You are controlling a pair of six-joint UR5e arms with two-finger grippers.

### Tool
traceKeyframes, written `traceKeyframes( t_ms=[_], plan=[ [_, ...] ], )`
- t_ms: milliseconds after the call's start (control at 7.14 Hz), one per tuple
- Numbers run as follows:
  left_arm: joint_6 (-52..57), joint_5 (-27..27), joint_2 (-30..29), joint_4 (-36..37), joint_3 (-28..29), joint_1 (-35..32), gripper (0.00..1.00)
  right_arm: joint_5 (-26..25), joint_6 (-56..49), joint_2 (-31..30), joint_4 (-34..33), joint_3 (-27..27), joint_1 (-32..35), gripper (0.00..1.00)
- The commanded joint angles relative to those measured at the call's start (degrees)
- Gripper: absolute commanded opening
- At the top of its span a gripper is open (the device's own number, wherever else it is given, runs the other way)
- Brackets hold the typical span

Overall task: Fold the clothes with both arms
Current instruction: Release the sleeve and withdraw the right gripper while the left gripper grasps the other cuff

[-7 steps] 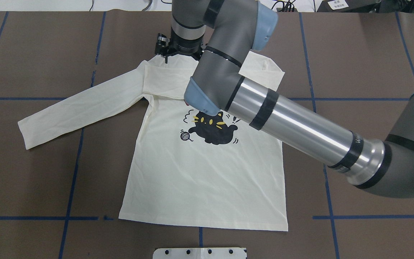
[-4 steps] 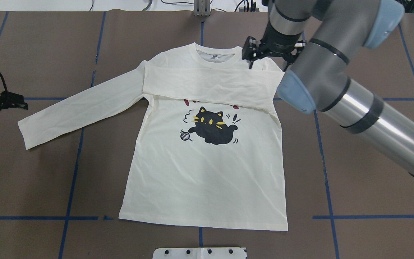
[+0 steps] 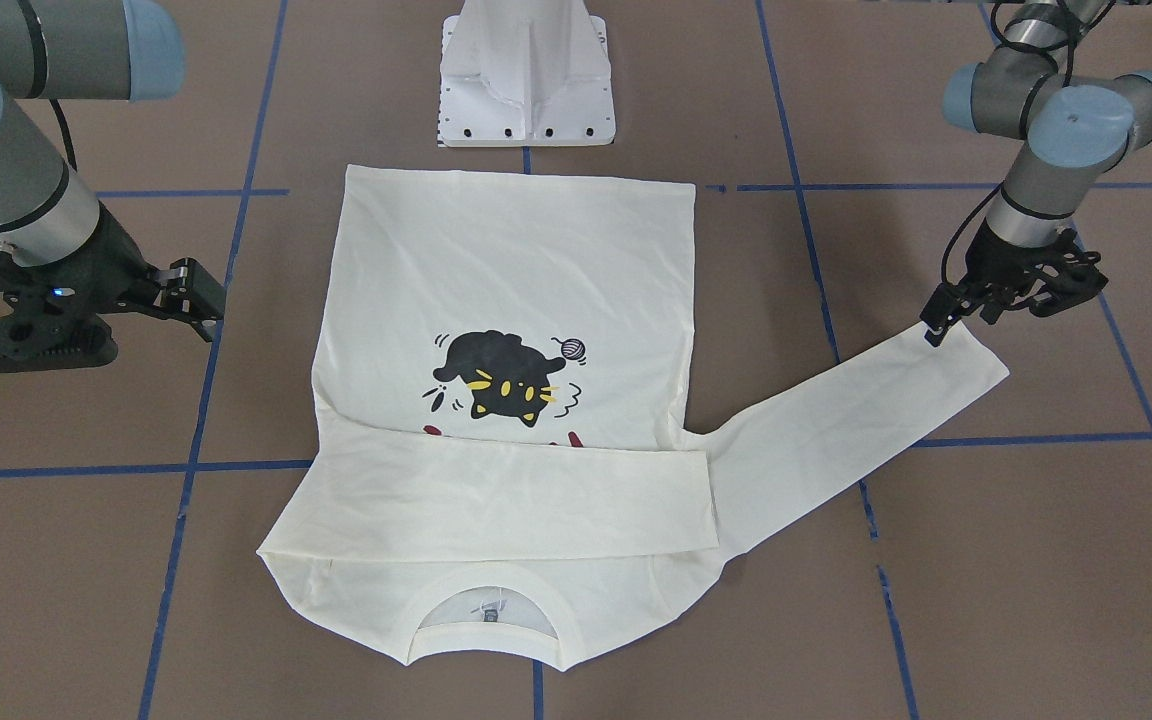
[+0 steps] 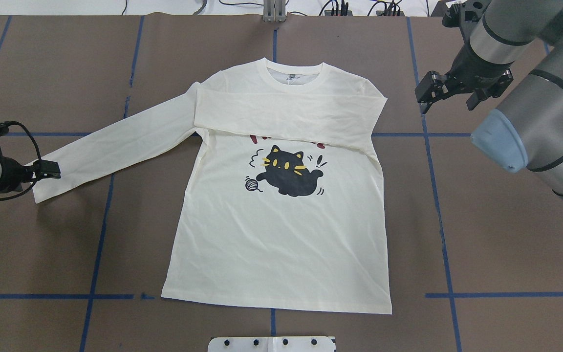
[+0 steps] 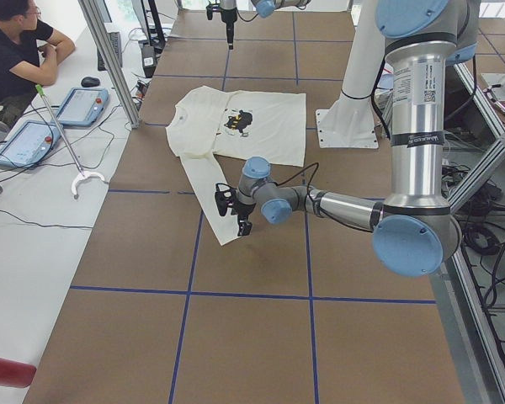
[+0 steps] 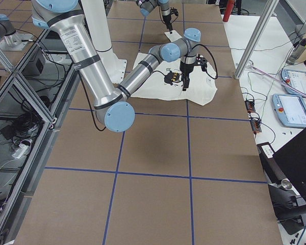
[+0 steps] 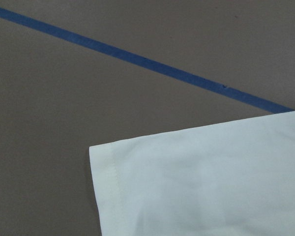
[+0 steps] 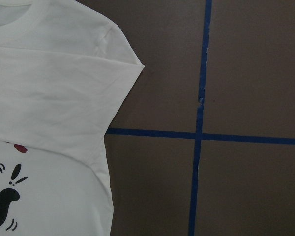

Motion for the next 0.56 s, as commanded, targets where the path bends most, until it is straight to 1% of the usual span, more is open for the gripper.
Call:
traceKeyframes(
  t_ms=[0,420],
  plan=[
    [1.5,0.2,0.0,-0.1,2.0,0.1,0.99,0.1,-0.2,-0.5,0.2,0.4,0.1,1.00],
    [1.5,0.2,0.1,-0.2,2.5,0.1,0.99,0.1,0.3,-0.4,0.3,0.4,0.0,1.00]
  ],
)
